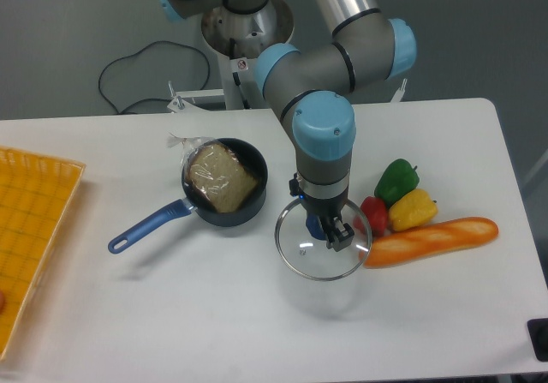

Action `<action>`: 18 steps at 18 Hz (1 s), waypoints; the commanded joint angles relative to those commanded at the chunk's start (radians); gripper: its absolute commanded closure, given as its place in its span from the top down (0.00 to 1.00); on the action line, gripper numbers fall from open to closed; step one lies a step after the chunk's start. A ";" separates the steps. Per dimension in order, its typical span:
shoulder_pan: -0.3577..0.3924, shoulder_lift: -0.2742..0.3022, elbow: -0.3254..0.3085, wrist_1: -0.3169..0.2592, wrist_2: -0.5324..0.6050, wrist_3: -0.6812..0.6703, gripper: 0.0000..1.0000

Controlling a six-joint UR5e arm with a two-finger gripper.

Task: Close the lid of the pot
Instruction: 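Lift the held glass lid by its blue knob with the gripper, then carry the glass lid over the dark blue saucepan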

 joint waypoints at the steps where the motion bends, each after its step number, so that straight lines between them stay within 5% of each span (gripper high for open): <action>1: -0.002 0.002 0.000 -0.018 0.000 -0.002 0.61; 11: -0.011 0.118 -0.159 -0.046 -0.009 -0.018 0.61; 18: -0.058 0.155 -0.169 -0.149 -0.052 -0.103 0.61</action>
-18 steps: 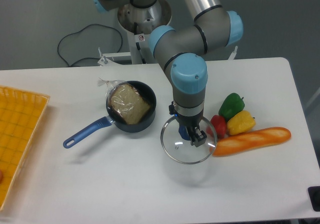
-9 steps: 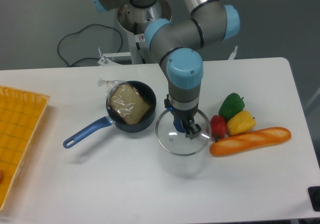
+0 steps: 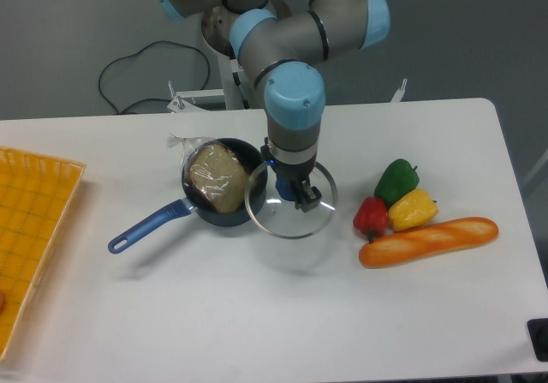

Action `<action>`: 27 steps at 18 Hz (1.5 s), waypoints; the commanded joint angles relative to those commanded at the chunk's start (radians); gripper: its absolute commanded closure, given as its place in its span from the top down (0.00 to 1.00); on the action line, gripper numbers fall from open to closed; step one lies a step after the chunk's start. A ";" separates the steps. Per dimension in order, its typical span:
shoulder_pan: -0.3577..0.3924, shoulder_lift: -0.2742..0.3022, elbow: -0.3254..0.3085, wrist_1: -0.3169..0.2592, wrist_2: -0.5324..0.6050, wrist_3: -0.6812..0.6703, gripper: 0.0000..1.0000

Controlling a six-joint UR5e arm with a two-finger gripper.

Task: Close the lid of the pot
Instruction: 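Carry the glass lid over the dark blue saucepan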

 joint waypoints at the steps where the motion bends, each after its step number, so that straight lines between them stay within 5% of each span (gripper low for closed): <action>1: -0.009 0.002 0.000 -0.012 -0.005 -0.005 0.61; 11: -0.097 0.018 -0.026 -0.071 -0.023 -0.091 0.61; 27: -0.091 0.057 -0.083 -0.071 -0.046 -0.089 0.61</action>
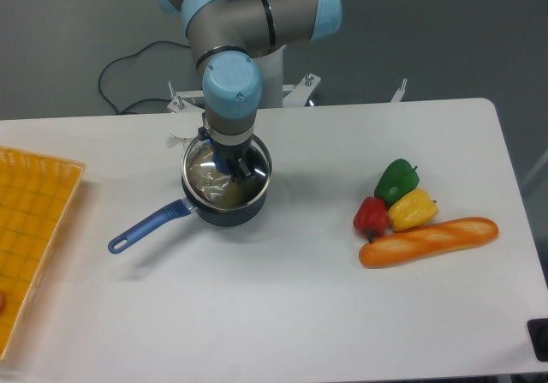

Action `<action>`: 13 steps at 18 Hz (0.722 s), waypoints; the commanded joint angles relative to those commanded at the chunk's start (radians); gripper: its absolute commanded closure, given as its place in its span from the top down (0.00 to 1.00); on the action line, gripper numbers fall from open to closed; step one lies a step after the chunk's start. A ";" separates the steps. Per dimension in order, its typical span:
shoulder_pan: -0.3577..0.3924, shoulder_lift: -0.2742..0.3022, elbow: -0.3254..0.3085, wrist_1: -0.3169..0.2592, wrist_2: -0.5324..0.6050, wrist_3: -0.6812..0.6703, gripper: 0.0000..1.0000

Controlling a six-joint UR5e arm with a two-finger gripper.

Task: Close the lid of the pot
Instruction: 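Carry the glass lid over the dark blue saucepan, then lower the glass lid onto the saucepan rim and seat it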

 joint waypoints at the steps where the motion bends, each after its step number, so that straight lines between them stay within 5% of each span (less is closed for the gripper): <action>1: 0.002 0.000 -0.003 -0.002 -0.002 0.000 0.61; 13: -0.003 -0.002 -0.008 -0.043 0.000 0.008 0.61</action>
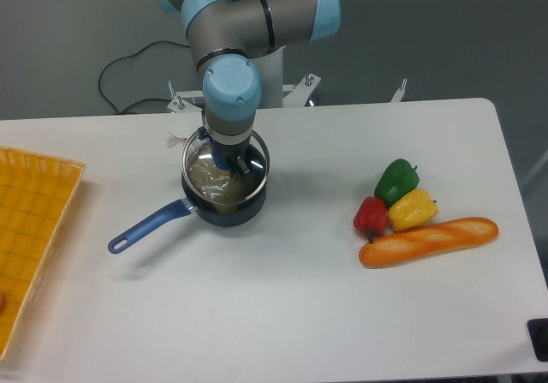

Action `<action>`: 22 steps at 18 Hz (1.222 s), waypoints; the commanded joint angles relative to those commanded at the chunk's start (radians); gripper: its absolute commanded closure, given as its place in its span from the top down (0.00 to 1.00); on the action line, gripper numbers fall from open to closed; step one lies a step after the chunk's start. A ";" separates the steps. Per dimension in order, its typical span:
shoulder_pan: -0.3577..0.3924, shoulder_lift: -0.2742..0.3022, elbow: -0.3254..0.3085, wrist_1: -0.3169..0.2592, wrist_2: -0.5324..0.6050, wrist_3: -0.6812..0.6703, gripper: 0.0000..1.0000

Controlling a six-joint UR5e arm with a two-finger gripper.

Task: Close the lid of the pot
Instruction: 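Lower the glass lid onto the saucepan rim and seat it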

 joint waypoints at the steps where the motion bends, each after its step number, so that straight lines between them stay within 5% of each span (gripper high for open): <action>1: 0.000 0.000 0.000 0.001 0.000 0.000 0.61; 22: -0.014 -0.011 -0.005 0.000 -0.021 -0.005 0.61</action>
